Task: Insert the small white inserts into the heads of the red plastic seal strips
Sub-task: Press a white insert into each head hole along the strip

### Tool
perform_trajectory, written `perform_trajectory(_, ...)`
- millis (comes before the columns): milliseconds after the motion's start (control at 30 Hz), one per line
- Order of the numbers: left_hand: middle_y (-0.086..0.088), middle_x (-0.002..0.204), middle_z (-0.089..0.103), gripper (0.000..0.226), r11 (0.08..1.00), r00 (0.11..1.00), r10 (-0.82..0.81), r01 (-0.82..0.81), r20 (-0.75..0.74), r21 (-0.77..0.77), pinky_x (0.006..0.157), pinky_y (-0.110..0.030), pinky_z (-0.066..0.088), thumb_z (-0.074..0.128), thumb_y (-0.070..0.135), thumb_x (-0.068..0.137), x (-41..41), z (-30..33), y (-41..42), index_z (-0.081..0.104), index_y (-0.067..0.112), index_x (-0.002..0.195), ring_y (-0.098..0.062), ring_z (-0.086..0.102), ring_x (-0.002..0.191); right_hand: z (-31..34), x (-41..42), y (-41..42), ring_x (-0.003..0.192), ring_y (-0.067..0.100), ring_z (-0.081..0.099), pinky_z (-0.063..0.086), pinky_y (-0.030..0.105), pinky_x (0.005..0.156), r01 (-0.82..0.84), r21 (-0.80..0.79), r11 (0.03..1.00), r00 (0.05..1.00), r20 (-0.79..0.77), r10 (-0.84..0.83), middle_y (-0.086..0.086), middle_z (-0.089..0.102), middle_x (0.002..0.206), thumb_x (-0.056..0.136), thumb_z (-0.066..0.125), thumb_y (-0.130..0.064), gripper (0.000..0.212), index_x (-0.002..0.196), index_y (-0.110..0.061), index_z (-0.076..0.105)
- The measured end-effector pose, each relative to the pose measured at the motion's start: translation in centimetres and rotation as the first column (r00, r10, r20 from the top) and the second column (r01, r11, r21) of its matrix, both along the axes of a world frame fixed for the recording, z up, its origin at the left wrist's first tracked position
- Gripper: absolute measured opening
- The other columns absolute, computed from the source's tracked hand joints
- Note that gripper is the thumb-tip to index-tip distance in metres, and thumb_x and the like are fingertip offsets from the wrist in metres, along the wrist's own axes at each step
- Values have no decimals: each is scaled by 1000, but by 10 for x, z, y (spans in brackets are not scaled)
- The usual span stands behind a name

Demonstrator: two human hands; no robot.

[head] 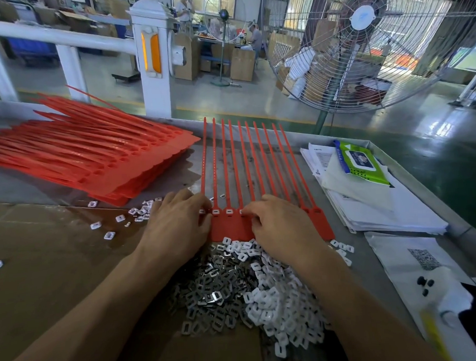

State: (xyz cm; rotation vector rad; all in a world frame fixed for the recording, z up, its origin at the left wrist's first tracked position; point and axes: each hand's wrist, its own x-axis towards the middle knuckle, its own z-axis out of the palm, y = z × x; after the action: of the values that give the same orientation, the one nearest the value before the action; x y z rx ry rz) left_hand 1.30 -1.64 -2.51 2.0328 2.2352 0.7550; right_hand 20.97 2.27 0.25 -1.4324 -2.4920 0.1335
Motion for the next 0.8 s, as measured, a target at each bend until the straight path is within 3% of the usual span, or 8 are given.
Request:
perform_trajectory(100, 9, 122, 59, 25, 1000, 1000, 1, -1, -8, -6, 104, -41, 32, 53, 43, 95, 0, 0, 0, 62, 37, 118, -20, 49, 120, 1, -1, 1, 112, 16, 61, 45, 32, 84, 14, 4, 1000, 1000, 1, -14, -8, 64, 119, 100, 51, -20, 37, 130, -32, 68)
perform_trajectory(200, 9, 123, 58, 25, 1000, 1000, -6, 6, -3, -1, 104, -41, 32, 53, 43, 95, 0, 0, -1, 62, 37, 118, -19, 48, 120, 2, 1, 0, 115, 14, 60, 48, 34, 94, 20, -41, 999, 999, -25, -21, -8, 65, 123, 101, 51, -21, 36, 130, -33, 69)
perform_trajectory(433, 8, 120, 59, 27, 1000, 1000, -12, 12, 2, 0, 105, -41, 32, 55, 43, 95, -2, 0, 1, 63, 36, 119, -20, 49, 121, 1, 10, -4, 112, 4, 62, 47, 23, 98, -9, -136, 991, 970, -241, -25, -11, 69, 125, 103, 59, -23, 27, 129, -27, 68)
perform_trajectory(567, 8, 120, 59, 26, 1000, 1000, -10, 10, 1, 3, 104, -42, 33, 56, 42, 94, -1, 1, 1, 63, 36, 119, -20, 49, 120, 2, 6, -8, 108, 3, 63, 54, 33, 100, -75, -122, 990, 964, -261, 41, -12, 71, 117, 101, 63, -21, 21, 118, -25, 74)
perform_trajectory(800, 7, 120, 59, 26, 1000, 1000, -7, 7, -3, 3, 103, -42, 33, 56, 42, 94, 0, 1, 0, 63, 36, 118, -21, 49, 119, 3, -3, -16, 90, 2, 60, 53, 38, 90, -228, -163, 960, 957, -217, 190, -16, 62, 96, 97, 69, -33, 9, 104, -32, 75)
